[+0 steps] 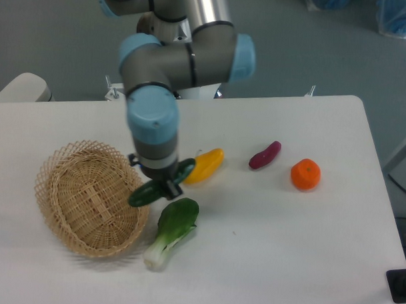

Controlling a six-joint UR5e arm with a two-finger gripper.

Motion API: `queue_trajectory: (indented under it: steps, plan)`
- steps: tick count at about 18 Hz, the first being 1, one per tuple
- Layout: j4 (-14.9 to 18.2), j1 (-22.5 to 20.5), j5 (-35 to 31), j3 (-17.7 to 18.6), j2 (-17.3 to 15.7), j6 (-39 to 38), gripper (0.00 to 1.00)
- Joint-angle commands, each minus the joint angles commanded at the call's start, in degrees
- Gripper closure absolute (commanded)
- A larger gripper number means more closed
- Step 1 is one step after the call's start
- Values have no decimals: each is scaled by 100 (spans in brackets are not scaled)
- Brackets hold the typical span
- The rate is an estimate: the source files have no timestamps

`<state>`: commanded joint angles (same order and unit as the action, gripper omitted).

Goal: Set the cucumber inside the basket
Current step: 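Carry the cucumber over the bok choy toward the wicker basket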

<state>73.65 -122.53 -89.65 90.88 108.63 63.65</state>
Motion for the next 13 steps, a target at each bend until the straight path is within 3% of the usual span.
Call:
queue_trajectory:
  steps: [13]
  plan:
    - [-853,923,-9,448,97,-1082,100]
